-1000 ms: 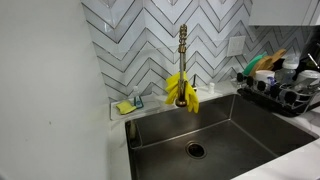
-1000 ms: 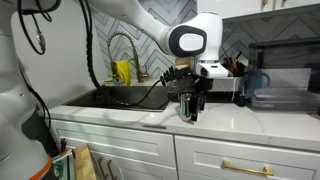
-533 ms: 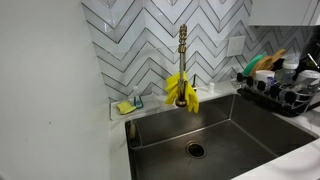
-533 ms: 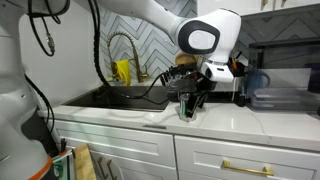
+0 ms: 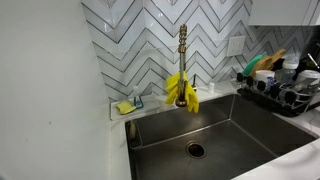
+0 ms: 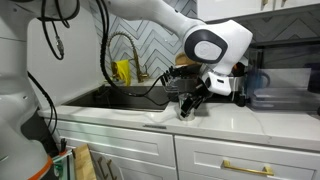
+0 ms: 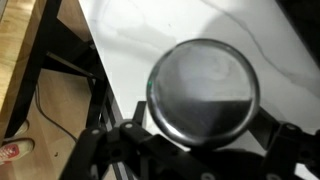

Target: Place the silver cup right side up on the countertop

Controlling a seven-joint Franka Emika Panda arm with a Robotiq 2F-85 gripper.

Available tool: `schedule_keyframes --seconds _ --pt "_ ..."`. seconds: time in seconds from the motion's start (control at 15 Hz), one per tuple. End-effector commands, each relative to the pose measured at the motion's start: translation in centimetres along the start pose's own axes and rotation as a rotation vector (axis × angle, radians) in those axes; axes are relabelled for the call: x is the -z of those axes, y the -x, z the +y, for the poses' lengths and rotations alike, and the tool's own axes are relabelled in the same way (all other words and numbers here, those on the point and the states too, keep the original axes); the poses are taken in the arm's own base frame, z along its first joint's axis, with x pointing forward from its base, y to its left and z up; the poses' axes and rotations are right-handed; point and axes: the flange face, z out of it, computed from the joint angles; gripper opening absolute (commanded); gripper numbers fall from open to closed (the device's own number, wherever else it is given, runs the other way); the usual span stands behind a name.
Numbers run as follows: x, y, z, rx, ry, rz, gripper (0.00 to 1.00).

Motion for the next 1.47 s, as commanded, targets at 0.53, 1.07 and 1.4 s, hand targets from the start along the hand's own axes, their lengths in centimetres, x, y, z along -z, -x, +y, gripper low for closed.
schedule_keyframes --seconds 0.53,1.07,1.4 --pt "-0.7 -2.3 0.0 -0.029 -0.037 -0.227 0.77" --pt "-0.6 -2.6 0.0 -0.021 -0.028 -0.257 0.50" --pt "2.4 -1.0 -0.2 0.011 -0.007 -0.098 0.50"
